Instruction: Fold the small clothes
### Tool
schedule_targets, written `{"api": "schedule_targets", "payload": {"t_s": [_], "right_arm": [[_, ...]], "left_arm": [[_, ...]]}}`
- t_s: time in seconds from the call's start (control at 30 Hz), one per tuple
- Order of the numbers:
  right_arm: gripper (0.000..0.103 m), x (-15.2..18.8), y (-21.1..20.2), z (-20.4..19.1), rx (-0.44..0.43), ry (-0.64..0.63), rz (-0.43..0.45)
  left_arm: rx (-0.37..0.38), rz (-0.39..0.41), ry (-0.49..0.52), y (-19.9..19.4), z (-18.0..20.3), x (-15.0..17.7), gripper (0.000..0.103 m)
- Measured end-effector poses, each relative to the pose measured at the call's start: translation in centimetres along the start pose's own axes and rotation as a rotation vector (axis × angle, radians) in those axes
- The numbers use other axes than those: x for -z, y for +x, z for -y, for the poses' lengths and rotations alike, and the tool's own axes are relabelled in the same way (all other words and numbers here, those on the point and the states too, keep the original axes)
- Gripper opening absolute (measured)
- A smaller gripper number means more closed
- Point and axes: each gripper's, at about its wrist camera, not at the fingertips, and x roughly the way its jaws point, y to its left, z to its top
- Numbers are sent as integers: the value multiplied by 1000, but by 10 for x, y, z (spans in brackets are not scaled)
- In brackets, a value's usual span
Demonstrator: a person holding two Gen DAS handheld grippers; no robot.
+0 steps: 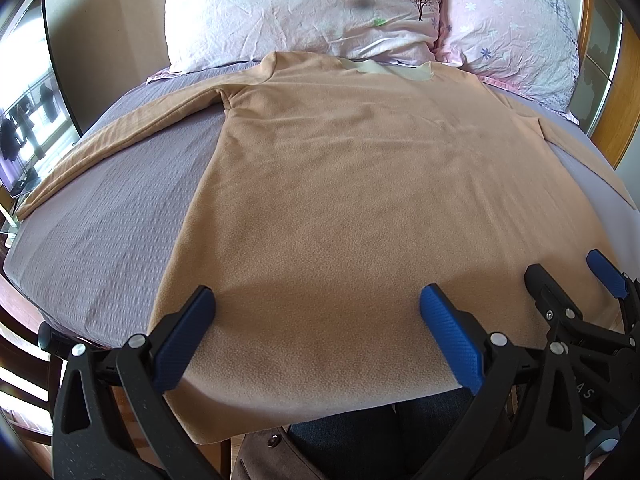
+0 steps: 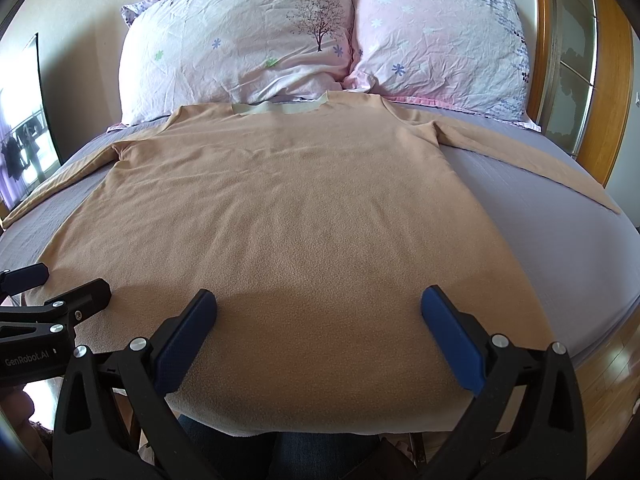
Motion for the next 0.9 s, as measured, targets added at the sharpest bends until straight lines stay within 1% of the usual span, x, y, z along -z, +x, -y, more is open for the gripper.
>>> {"api": "schedule_targets", "payload": {"t_s": [0.47, 0.67, 0.73, 0.8, 0.83, 0.87, 0.9], "right_arm": [[102, -1, -1, 1, 0, 0, 6], [102, 0, 0, 3, -4, -6, 28], [102, 2, 1, 4, -22, -17, 46], [102, 2, 2, 8, -67, -54, 70], [102, 0, 3, 11, -96, -71, 67], [102, -4, 4, 18, -117, -67, 55], [102, -16, 1, 36, -131, -19, 57]], "left_arm": [[0, 2, 0, 0, 0, 0, 101], [0, 3, 1, 0, 0, 0, 101], [-1, 12, 4, 0, 0, 0, 101], [0, 35, 10, 0, 0, 2, 101], [3, 51, 15, -2, 1, 3, 101], [8, 71, 25, -4, 1, 6, 101], [11, 72, 31, -6, 1, 5, 101]]}}
